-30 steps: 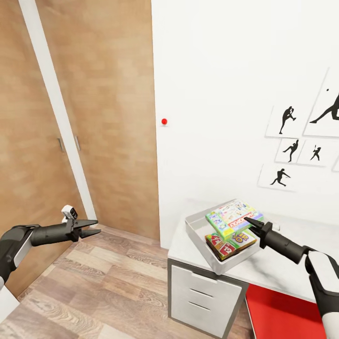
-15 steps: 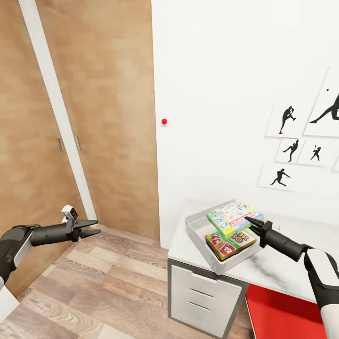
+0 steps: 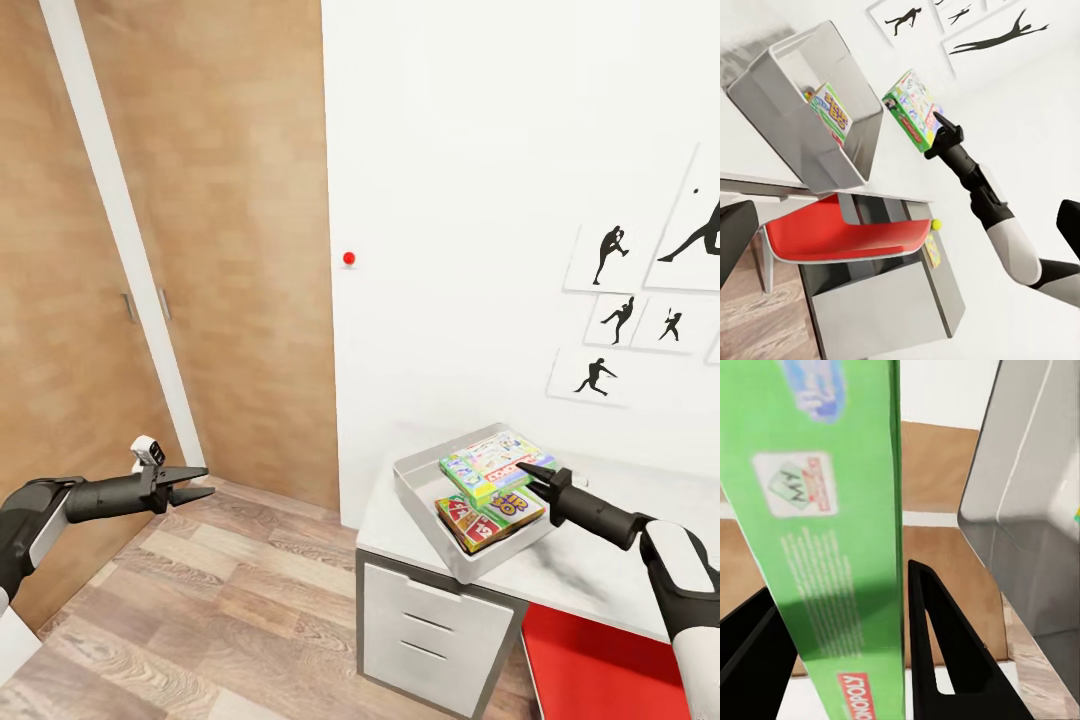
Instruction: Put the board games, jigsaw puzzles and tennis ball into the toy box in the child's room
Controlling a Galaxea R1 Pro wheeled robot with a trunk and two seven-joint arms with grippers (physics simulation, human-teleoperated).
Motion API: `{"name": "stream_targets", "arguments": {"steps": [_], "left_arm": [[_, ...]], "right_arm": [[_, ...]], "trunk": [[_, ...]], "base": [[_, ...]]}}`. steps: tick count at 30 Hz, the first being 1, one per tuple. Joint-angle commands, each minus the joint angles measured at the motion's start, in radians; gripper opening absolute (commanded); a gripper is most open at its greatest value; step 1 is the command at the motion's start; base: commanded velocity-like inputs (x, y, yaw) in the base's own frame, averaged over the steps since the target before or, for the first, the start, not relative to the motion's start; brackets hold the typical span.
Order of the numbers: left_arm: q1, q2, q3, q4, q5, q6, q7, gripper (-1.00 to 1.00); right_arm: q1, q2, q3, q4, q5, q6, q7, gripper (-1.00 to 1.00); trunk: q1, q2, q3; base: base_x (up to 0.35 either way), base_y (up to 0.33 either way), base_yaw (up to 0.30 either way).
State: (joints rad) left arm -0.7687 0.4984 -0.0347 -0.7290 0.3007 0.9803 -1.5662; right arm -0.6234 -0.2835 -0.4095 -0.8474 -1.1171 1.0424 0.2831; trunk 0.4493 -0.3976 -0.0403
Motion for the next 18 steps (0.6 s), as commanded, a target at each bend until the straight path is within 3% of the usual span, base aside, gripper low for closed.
{"name": "stream_targets", "arguments": {"steps": [1, 9, 18], "left_arm": [[-0.001, 0.001, -0.004, 0.000, 0.002, 0.011, -0.005, 1.00], [-0.001, 0.001, -0.004, 0.000, 0.002, 0.011, -0.005, 1.00], [-0.001, 0.002, -0.003, 0.000, 0.001, 0.011, -0.005, 1.00]], "right_arm": [[-0.006, 0.001, -0.003, 0.005, 0.008, 0.005, 0.000, -1.00], [-0.021, 0.001, -0.003, 0.014, 0.008, 0.005, -0.030, -1.00], [-0.066, 0.002, -0.002, 0.095, 0.008, 0.005, -0.069, -1.00]], "trunk": [[0.001, -0.002, -0.002], [0.001, -0.002, -0.002], [0.001, -0.002, -0.002]], "base": [[0.000, 0.000, 0.000], [0.000, 0.000, 0.000], [0.000, 0.000, 0.000]]}}
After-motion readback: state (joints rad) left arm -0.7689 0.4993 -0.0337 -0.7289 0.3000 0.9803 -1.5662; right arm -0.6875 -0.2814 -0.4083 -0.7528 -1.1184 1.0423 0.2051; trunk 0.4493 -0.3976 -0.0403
